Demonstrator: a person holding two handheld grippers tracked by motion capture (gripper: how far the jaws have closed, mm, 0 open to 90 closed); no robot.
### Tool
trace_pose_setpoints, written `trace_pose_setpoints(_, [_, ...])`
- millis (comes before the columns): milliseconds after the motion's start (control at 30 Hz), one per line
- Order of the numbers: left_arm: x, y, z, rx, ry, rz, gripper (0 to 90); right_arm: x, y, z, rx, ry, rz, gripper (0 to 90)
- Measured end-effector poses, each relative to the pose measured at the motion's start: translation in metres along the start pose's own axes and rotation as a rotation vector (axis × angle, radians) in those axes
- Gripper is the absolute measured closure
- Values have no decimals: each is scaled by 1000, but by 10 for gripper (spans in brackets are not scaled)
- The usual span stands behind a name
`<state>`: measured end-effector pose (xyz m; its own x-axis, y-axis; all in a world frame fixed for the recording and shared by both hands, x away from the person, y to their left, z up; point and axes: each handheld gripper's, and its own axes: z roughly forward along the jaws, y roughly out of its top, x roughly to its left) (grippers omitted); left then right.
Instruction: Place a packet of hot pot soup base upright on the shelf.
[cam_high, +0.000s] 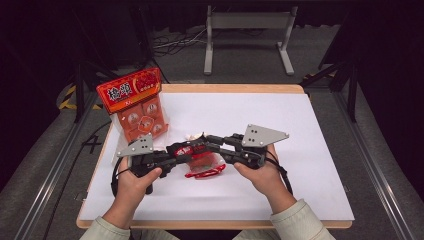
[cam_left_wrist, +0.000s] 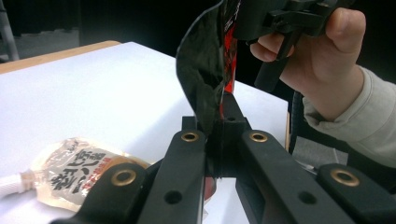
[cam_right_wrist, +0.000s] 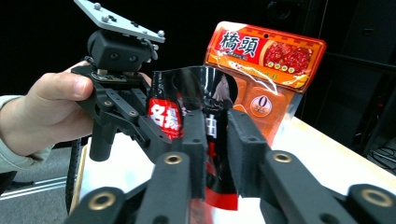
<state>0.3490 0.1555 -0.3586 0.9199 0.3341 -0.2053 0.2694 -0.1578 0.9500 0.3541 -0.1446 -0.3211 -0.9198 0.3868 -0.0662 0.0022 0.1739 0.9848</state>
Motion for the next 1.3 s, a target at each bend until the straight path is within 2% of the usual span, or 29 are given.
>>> trace_pose_setpoints(267, [0,16,-15,26,60,58,900,-9,-8,-16,29,-36,28,665])
trace_pose_setpoints(400, [5,23,-26,78,100,58,899,-14,-15,-25,42,-68,42,647])
trace_pose_setpoints(467, [7,25,-31,89,121,64,899,-16,-19,-30,51,-94,41,645])
trace_pose_setpoints(667, [13,29,-45,126,164,80,900,-24,-30,-44,46,-138,76,645])
trace_pose_setpoints(900, [24,32,-61,127,200,82,899,-27,-39,-54,66,-173,92,648])
trace_pose_setpoints(1067, [32,32,-69,164,216,103,899,-29,-43,-65,78,-202,104,646])
trace_pose_setpoints(1300, [39,33,-82,156,253,104,899,-33,-49,-77,81,-227,125,647])
